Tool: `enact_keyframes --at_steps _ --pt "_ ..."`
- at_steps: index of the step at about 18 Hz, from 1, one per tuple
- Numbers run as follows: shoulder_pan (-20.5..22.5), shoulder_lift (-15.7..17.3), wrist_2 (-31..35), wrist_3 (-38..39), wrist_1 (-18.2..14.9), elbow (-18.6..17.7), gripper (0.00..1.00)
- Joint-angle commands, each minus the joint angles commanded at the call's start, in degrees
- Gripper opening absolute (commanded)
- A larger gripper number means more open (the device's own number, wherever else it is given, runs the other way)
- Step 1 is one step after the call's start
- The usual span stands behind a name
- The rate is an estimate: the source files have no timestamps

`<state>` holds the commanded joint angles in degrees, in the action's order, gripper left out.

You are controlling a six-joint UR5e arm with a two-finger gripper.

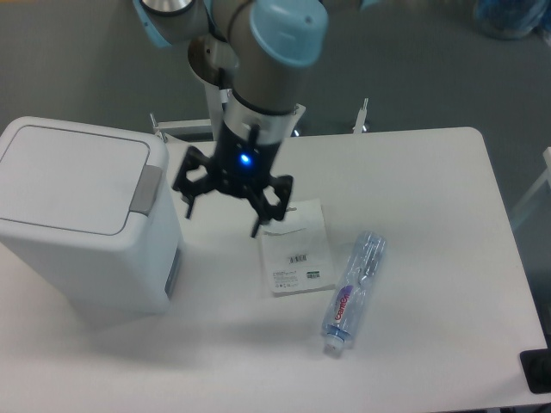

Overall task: Open the trash can
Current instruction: 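Lower the open gripper onto the lid edge of the trash can, then push the gripper against the lid to flip it open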

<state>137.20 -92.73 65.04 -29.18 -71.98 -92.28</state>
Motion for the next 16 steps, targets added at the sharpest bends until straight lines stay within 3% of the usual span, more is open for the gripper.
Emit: enact_keyframes --at_steps 16 --pt "-1.93 -0.87 -1.85 5.8 0.18 0.7 1.0"
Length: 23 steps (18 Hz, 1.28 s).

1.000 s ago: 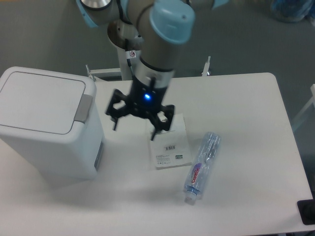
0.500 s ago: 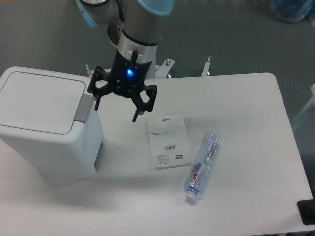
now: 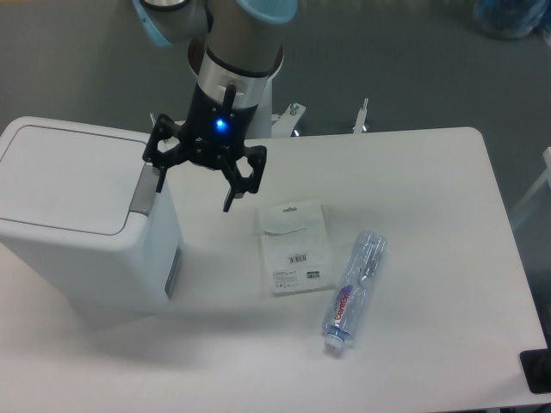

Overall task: Open the trash can
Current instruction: 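Push the gripper against the lid to flip it open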

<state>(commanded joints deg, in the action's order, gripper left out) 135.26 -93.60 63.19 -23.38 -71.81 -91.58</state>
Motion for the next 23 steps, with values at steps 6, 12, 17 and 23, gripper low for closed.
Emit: enact_keyframes --at_steps 6,12,17,23 --pt "0.0 0.09 0.26 -0.09 0.0 -0.7 1.0" --pt "0.0 0.0 0.44 -0.09 0.0 -0.79 1.0" --pt "-0.09 0.0 0.44 -0.09 0.09 -1.76 1.0" --pt "-0.09 0.0 0.44 -0.17 0.17 -1.76 1.0"
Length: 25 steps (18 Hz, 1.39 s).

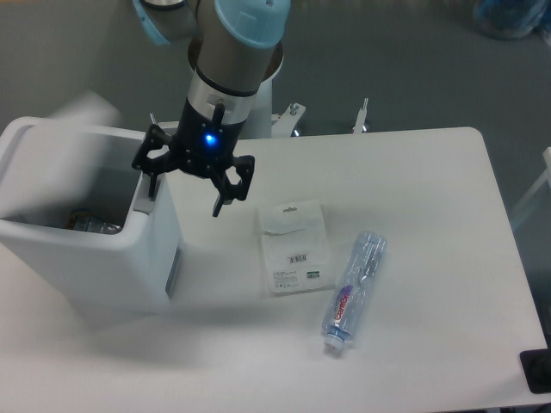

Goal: Open the trash can

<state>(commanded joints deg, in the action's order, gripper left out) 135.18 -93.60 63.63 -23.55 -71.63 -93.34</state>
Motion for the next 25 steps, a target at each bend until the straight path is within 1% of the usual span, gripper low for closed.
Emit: enact_keyframes --at_steps 3,5,8,11,12,13,16,18,20,21,23,25 --pt "0.09 0.0 -0.09 0.0 0.35 0.79 1.0" --pt "0.26 -0.09 -0.09 0.09 1.75 2.54 1.0" --pt "1.49 -1.4 0.26 -0.7 2.02 5.44 1.0" --pt "3.42 -2.9 3.76 -3.24 2.72 7.99 1.0" --pt "4.38 -3.34 5.35 -4.99 2.73 8.17 1.0" --pt "5.61 -4.99 6.93 -9.27 3.77 8.26 1.0" --pt "7.2 -8.69 10.62 -15.45 5.62 8.35 1.0" --pt "9.92 -11.58 14.22 -17.83 7.11 8.26 1.0" --pt "11.16 -15.45 17.12 -18.89 10.09 8.96 1.0" --pt "12.47 -16.69 18.79 -19.77 10.63 9.14 1.0" --pt "13.97 -17.84 20.47 -24.32 10.81 9.14 1.0" --pt "16.25 -18.28 20.48 -30.99 10.72 8.71 1.0"
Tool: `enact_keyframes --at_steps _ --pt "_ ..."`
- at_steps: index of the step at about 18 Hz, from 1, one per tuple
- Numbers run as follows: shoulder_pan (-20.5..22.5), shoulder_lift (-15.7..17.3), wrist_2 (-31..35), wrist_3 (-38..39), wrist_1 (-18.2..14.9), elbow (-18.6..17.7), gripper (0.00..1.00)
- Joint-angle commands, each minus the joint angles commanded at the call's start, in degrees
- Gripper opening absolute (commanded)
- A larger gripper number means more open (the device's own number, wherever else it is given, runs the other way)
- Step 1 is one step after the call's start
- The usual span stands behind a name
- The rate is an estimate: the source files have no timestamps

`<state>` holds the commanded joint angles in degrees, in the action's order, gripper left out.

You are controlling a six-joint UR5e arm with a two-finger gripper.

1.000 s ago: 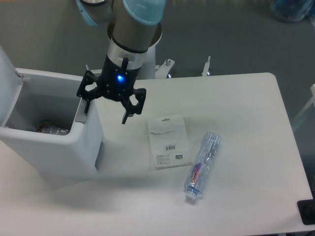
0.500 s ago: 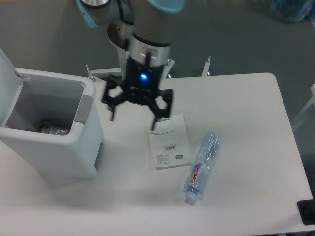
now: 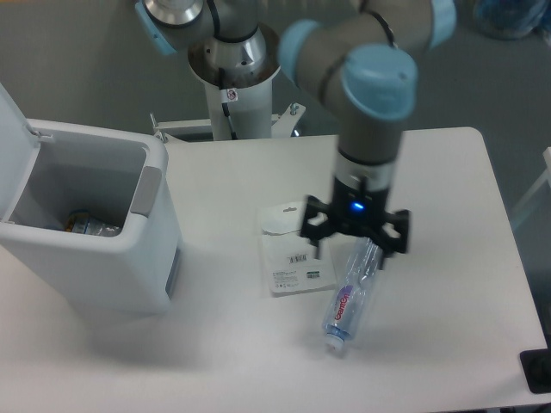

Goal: Open the trash can

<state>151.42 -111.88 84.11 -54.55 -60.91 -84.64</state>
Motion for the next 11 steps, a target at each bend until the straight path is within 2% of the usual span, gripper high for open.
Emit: enact_keyframes --at_steps 5,11 --pt "3.61 -0.26 0.35 -16.8 -0.44 -1.41 1.0" --pt "3.35 -1.05 5.0 -17.7 -0.53 -1.59 1.0"
